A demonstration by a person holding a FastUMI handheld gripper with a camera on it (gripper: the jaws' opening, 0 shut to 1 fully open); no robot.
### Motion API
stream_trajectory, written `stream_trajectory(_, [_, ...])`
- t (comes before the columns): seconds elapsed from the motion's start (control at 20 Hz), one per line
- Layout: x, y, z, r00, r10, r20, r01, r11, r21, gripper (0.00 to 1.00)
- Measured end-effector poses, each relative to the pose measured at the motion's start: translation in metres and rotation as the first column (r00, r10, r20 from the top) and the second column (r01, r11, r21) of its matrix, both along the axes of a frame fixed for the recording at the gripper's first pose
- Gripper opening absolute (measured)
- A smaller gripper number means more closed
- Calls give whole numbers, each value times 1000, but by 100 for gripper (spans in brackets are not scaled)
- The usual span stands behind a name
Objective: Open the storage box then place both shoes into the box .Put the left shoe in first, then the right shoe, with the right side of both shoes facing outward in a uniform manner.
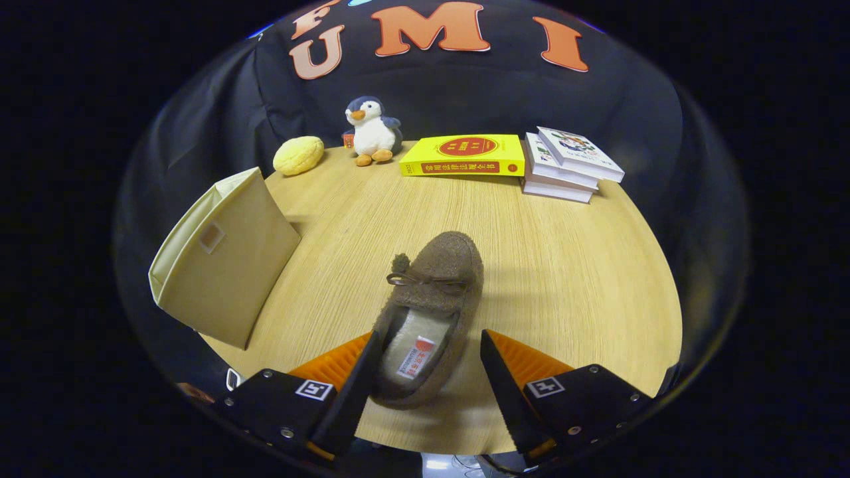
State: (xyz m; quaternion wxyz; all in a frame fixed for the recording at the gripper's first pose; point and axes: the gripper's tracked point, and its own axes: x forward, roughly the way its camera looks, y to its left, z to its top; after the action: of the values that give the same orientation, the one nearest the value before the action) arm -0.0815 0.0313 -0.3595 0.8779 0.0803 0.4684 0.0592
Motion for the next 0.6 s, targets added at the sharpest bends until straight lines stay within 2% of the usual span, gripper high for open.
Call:
stream_trajectory(0.2, [23, -4, -26, 999, -32, 29, 32, 999, -10, 74])
stream_trajectory(0.35, [39, -20, -43, 997, -60, 49, 64, 995, -82, 64])
stream_trajectory(0.4, [40, -19, -48, 997, -72, 42, 75, 994, -75, 56])
stream_trajectory(0.55, [44, -14, -55, 992, -121, 33, 123, 991, -55, 40])
stream_trajectory(0.6, [44, -18, -56, 989, -147, 31, 149, 987, -67, 30])
